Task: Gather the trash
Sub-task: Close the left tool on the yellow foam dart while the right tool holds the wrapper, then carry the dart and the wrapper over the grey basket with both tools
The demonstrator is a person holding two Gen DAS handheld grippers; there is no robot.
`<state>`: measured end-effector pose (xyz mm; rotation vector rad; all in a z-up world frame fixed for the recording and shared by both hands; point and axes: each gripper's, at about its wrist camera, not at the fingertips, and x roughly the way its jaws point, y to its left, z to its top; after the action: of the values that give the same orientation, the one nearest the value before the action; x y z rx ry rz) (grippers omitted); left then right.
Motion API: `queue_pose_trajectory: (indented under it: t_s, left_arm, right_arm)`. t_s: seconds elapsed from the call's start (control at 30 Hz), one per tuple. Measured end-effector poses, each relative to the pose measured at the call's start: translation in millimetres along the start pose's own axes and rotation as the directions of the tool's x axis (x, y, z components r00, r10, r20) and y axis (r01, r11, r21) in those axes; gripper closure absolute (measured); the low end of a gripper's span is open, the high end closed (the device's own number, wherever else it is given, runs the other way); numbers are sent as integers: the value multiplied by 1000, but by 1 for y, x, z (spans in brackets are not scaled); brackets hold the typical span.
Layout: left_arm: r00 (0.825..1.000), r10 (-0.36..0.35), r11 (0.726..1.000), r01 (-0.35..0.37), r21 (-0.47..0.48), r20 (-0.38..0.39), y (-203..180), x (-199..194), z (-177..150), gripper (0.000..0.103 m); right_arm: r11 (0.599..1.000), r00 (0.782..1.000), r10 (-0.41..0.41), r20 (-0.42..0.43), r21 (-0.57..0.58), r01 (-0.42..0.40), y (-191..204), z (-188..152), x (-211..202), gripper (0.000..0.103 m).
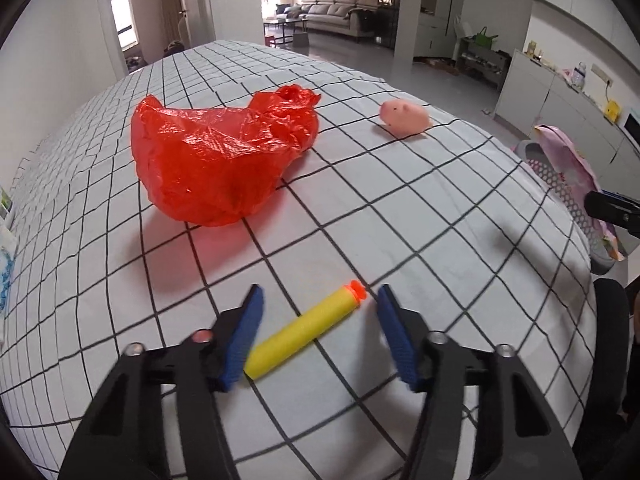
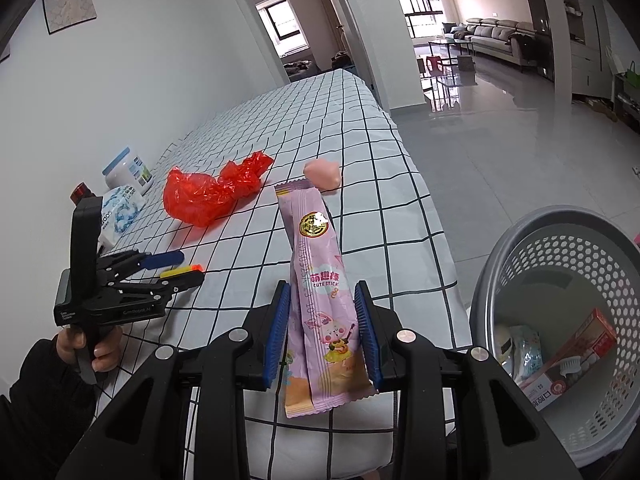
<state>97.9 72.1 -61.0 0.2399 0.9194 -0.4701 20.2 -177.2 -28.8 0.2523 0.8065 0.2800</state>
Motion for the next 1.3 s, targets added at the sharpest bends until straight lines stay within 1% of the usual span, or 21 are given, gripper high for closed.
queue_pose_trajectory:
  t_s: [0.07,0.1,0.17,0.27,0.37,0.53,0.7,0.87,0.97,1.13,1.3]
  left_arm:
    - [1000,-5,1000,5,-1,4,-3,-2,-3,61]
    - [1000,-6,1000,6,-3,5,-4,-3,-3,64]
    - [1000,-7,1000,7,-8,6,-6,-4,-5,76]
    - [1000,-2,1000,2,-25,6,-9,-7,-7,85]
    - [1000,-3,999,3,-50,2,-12,-10,-9,89]
    - [1000,21,996,-19,-87,22,-23,-19,-11,90]
    - [995,58,991,-48,-127,76,-44,-36,-4,90]
    - [990,78,991,-63,-120,120,-75,-49,8,90]
    - [983,105,991,-90,-103,153,-99,-52,16,90]
    - [982,74,995,-60,-83,172,-138,-46,28,90]
    - [983,4,998,7,-56,184,-183,-38,43,90]
  right_arm:
    - [1000,1000,1,2,3,-1,-2,-1,-2,71]
    - [1000,1000,2,2,5,-2,-2,-1,-2,71]
    - [1000,1000,3,2,7,-3,-2,-1,-2,71]
    - [1000,1000,6,3,6,-6,-3,-2,-3,71]
    - [1000,1000,11,6,9,-11,-5,-3,-4,71]
    - [1000,1000,10,8,14,-10,-9,-6,-6,71]
    - [1000,1000,8,13,21,-8,-15,-10,-11,71]
    - [1000,1000,-11,26,29,10,-26,-17,-21,71]
    - [999,999,-38,37,35,37,-37,-22,-30,71]
    - [994,994,-92,50,70,88,-66,-33,-48,71]
    - [982,988,-143,59,134,134,-102,-44,-67,71]
